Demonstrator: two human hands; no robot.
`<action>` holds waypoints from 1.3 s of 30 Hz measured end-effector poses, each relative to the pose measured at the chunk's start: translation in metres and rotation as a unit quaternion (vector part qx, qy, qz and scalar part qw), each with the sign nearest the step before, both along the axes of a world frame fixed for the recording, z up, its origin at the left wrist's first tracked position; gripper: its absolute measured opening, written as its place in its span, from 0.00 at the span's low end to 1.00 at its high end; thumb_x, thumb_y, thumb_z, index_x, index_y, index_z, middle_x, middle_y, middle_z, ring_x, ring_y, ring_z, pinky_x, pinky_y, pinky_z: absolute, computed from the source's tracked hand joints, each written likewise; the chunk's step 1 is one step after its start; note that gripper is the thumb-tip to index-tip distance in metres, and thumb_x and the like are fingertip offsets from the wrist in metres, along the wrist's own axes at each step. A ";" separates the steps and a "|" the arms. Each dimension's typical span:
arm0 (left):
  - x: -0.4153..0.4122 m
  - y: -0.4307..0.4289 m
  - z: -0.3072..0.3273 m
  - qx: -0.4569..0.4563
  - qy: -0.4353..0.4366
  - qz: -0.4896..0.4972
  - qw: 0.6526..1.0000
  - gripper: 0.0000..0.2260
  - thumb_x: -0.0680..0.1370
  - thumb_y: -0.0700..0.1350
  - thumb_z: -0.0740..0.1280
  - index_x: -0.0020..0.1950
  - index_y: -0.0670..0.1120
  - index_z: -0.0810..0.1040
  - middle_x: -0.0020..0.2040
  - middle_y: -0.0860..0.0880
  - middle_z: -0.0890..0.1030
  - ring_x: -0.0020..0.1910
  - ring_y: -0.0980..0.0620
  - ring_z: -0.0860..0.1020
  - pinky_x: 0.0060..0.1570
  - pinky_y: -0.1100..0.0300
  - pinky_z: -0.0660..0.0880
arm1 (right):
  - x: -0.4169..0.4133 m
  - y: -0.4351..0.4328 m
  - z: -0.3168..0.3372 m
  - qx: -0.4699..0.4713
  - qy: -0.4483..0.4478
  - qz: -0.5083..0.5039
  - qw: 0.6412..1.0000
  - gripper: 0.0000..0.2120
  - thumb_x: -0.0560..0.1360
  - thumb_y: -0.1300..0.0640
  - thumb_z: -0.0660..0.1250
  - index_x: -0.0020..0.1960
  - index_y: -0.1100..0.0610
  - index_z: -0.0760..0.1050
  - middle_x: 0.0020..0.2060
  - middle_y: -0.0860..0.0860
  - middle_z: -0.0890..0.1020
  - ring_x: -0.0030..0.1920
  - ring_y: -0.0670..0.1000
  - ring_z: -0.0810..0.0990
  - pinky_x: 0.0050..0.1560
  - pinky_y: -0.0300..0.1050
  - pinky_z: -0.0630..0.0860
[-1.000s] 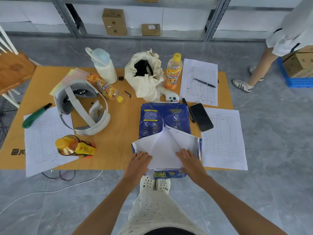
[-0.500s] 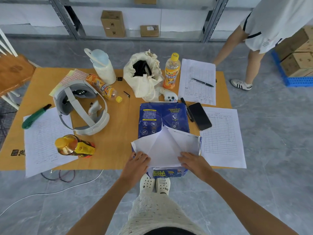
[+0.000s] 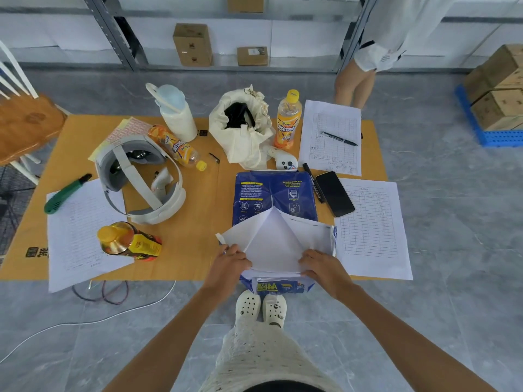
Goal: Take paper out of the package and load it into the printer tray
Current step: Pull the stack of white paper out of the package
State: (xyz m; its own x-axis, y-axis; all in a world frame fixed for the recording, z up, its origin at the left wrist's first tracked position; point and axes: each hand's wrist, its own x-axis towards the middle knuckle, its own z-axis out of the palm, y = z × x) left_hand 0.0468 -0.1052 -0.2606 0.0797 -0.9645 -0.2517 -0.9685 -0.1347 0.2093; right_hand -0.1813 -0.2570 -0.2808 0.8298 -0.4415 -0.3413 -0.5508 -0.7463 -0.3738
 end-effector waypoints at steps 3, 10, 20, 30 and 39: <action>0.002 -0.002 0.003 -0.009 0.011 -0.004 1.000 0.17 0.51 0.36 0.81 0.35 0.52 0.86 0.30 0.58 0.83 0.35 0.53 0.79 0.41 0.64 0.75 | 0.001 -0.001 0.003 -0.026 0.018 0.028 0.999 0.10 0.79 0.54 0.61 0.56 0.54 0.78 0.56 0.49 0.80 0.55 0.51 0.79 0.57 0.43 0.76; -0.005 -0.008 0.011 -0.022 0.024 0.055 0.998 0.17 0.56 0.28 0.75 0.38 0.46 0.83 0.33 0.52 0.83 0.39 0.49 0.79 0.42 0.60 0.74 | 0.000 0.006 0.006 -0.073 -0.014 0.027 0.997 0.12 0.80 0.56 0.56 0.55 0.57 0.76 0.52 0.52 0.82 0.48 0.54 0.82 0.49 0.48 0.79; -0.001 -0.019 0.030 -0.074 0.129 0.105 0.983 0.11 0.69 0.26 0.64 0.42 0.38 0.81 0.38 0.43 0.83 0.39 0.44 0.79 0.41 0.55 0.71 | -0.011 0.003 0.020 -0.046 -0.120 -0.050 0.990 0.07 0.78 0.58 0.63 0.51 0.58 0.78 0.44 0.53 0.85 0.43 0.54 0.83 0.44 0.48 0.81; 0.013 -0.054 0.119 -0.219 0.171 0.173 0.945 0.07 0.77 0.34 0.63 0.48 0.41 0.80 0.46 0.46 0.83 0.43 0.49 0.80 0.39 0.53 0.77 | -0.002 -0.044 0.103 0.292 -0.298 -0.361 0.834 0.08 0.72 0.60 0.72 0.44 0.46 0.80 0.35 0.37 0.85 0.39 0.36 0.82 0.35 0.26 0.75; 0.054 -0.115 0.233 -0.397 0.132 0.185 0.889 0.10 0.77 0.34 0.62 0.50 0.41 0.82 0.48 0.44 0.85 0.47 0.48 0.81 0.48 0.57 0.76 | 0.037 -0.076 0.165 0.364 -0.346 -0.324 0.802 0.13 0.69 0.46 0.71 0.51 0.51 0.80 0.55 0.67 0.80 0.53 0.73 0.76 0.56 0.75 0.70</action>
State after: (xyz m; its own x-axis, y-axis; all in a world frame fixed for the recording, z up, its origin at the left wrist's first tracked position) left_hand 0.1006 -0.2205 -0.0278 0.4679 -0.7667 0.4397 -0.7917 -0.1425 0.5941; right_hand -0.1442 -0.3328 -0.1159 0.6091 -0.7490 -0.2608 -0.2066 0.1677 -0.9640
